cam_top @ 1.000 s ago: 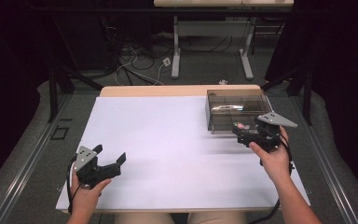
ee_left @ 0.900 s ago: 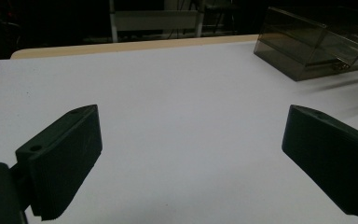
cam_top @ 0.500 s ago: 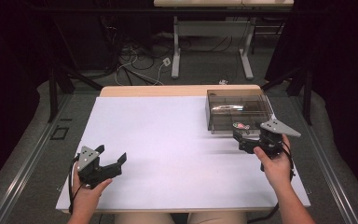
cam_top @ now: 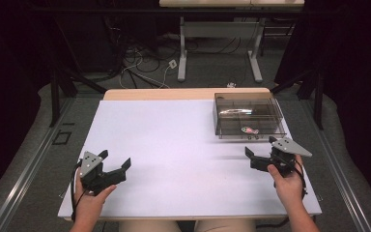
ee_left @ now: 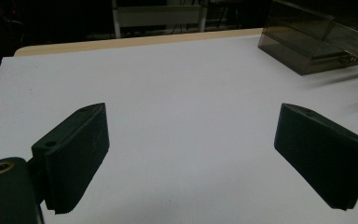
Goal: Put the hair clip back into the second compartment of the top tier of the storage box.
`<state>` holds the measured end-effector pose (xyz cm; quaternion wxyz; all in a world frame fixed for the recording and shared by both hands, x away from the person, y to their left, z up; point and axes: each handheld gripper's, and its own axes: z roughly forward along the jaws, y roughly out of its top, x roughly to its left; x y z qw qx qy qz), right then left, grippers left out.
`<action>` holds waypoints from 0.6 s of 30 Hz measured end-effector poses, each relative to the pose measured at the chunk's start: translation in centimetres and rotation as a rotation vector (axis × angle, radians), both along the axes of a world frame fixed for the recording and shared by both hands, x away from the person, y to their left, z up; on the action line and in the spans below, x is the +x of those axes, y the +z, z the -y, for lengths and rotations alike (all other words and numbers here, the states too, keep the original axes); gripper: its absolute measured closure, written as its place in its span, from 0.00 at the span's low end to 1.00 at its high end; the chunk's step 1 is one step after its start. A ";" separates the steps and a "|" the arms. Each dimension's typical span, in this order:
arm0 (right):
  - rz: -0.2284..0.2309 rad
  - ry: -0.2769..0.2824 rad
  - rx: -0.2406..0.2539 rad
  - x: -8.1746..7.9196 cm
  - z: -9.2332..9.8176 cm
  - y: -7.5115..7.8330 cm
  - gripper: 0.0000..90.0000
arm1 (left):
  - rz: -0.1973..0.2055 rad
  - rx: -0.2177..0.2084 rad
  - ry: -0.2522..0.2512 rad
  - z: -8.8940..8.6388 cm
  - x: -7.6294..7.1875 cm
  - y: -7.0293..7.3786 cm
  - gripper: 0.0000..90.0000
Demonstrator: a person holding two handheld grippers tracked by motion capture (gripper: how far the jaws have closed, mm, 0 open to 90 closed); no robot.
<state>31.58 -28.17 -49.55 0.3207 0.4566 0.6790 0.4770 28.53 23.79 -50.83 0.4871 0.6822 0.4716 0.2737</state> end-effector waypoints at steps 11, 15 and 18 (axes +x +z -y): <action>-0.031 -0.014 -0.040 -0.1 0.7 -2.3 0.02 | 0.000 -0.005 -0.006 -0.1 0.0 0.1 0.11; -0.048 -0.035 -0.023 0.1 1.2 -3.0 0.02 | 0.005 -0.005 -0.003 -0.1 0.0 0.1 0.11; -0.061 -0.049 -0.017 0.0 1.5 -3.2 0.03 | 0.006 -0.003 -0.004 -0.1 0.0 0.1 0.11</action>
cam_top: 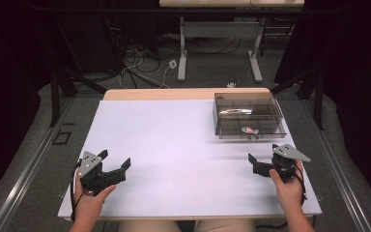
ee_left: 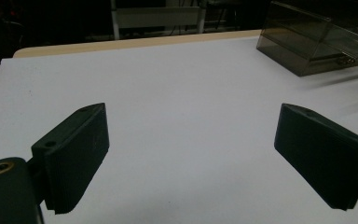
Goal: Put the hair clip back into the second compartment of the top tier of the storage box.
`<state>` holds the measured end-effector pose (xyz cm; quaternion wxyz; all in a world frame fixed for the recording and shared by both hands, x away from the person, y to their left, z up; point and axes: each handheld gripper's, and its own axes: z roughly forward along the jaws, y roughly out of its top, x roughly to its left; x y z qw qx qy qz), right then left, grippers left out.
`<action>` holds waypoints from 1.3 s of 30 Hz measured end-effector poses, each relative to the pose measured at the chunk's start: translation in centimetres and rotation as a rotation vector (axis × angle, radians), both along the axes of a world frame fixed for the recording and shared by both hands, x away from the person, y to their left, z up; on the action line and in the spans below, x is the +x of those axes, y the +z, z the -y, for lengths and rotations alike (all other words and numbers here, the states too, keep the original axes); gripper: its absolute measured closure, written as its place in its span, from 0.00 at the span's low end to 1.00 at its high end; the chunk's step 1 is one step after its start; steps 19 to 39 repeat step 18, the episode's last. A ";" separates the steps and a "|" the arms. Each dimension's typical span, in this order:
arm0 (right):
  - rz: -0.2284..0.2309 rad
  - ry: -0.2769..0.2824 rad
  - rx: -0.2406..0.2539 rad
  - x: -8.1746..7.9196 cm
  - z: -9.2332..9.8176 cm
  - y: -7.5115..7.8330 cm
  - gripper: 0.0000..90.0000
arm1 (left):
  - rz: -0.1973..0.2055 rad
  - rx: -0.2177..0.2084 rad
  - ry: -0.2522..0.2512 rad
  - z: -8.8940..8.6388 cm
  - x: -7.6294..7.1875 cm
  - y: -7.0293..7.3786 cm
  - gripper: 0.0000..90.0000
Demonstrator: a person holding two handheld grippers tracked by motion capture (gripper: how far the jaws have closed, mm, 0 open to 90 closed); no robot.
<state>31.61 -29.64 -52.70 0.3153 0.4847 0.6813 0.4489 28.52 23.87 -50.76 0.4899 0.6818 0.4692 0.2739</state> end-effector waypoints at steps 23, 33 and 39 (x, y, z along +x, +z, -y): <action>-0.042 0.028 -0.052 0.2 -0.4 -0.9 0.03 | 0.001 0.002 0.000 -0.1 0.0 0.0 0.11; -0.042 0.028 -0.052 0.2 -0.4 -0.9 0.03 | 0.001 0.002 0.000 -0.1 0.0 0.0 0.11; -0.042 0.028 -0.052 0.2 -0.4 -0.9 0.03 | 0.001 0.002 0.000 -0.1 0.0 0.0 0.11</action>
